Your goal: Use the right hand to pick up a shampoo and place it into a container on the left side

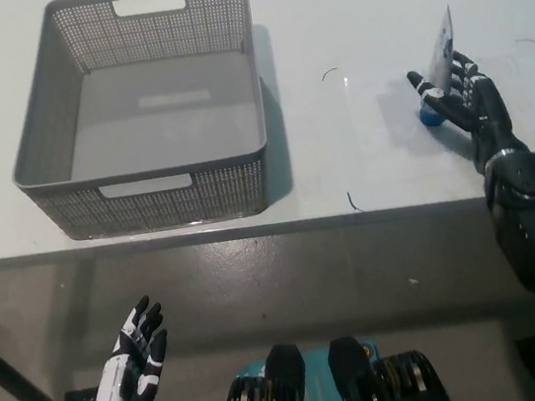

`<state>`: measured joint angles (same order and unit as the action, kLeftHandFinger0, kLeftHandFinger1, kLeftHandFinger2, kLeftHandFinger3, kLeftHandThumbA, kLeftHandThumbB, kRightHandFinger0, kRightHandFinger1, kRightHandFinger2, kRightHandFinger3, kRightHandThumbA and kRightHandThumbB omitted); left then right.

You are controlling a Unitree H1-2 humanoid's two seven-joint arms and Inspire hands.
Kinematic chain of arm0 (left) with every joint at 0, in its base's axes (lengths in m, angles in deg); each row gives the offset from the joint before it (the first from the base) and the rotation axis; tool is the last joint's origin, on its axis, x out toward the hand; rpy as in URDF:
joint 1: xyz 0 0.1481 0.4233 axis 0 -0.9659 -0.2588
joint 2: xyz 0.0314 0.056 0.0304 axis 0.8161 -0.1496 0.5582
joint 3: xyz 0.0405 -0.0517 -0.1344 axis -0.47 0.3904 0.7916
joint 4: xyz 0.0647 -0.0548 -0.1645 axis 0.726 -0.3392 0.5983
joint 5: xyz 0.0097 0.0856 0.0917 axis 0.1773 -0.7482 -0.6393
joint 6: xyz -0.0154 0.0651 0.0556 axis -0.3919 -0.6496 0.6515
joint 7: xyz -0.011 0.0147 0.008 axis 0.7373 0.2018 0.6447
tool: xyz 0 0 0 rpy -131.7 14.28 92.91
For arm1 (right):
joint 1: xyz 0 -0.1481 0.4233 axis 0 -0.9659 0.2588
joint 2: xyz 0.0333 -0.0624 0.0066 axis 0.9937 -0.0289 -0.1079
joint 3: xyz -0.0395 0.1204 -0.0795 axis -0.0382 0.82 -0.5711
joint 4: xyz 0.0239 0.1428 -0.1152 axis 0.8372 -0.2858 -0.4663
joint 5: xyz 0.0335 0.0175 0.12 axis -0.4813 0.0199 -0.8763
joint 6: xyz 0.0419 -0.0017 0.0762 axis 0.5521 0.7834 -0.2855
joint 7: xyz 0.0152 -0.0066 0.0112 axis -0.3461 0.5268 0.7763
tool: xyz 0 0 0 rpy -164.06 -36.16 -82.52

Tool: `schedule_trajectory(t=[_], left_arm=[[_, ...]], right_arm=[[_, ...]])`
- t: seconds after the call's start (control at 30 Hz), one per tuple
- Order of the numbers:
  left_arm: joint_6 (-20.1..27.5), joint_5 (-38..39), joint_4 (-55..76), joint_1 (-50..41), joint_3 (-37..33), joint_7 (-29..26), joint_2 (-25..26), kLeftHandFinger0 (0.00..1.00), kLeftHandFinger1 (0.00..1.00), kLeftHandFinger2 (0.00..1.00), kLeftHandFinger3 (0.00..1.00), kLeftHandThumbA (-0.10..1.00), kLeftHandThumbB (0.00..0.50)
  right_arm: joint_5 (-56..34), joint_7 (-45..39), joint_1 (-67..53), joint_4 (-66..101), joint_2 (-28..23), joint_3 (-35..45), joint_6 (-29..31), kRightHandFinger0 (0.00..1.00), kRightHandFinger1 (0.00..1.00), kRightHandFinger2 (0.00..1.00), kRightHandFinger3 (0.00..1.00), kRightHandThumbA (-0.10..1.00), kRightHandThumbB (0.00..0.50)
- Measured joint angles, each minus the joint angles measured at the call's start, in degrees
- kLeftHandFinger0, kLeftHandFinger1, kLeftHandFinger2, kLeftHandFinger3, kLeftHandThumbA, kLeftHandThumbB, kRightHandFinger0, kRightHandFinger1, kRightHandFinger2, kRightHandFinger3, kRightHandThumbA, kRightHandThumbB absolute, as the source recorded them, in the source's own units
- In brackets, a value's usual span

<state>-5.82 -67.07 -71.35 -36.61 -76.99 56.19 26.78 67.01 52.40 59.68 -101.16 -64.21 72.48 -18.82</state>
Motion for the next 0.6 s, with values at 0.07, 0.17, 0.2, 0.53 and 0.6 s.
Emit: schedule_trajectory(t=[0.07,0.17,0.2,0.53,0.6], left_arm=[[-0.03,0.07,0.0,0.18,-0.01,0.11,0.11,1.0,1.0,1.0,1.0,0.77,0.002],[-0.06,0.07,0.0,0.28,-0.06,0.12,0.3,1.0,1.0,1.0,1.0,0.77,0.0],[-0.06,0.07,0.0,0.31,-0.06,0.12,0.33,1.0,1.0,1.0,1.0,0.78,0.005],[-0.33,0.08,0.02,1.09,-0.16,0.2,0.73,1.0,1.0,1.0,1.0,0.77,0.0],[-0.37,0.08,0.02,1.36,-0.16,0.31,0.93,1.0,1.0,1.0,1.0,0.78,0.0]], right_arm=[[-0.01,-0.06,2.14,-2.81,-0.41,-0.29,0.01,1.0,1.0,1.0,1.0,0.84,0.44],[-0.13,-0.05,4.59,-5.66,-0.64,-0.45,0.27,1.0,1.0,1.0,1.0,0.68,0.432],[-0.22,-0.04,4.99,-6.07,-0.63,-0.41,0.38,1.0,1.0,1.0,1.0,0.52,0.438],[-0.51,9.85,7.31,-9.35,1.54,1.13,3.13,0.0,0.22,0.54,0.49,-0.1,0.122],[-0.53,11.24,7.31,-9.46,1.89,1.16,3.99,0.0,0.25,0.57,0.51,-0.1,0.11]])
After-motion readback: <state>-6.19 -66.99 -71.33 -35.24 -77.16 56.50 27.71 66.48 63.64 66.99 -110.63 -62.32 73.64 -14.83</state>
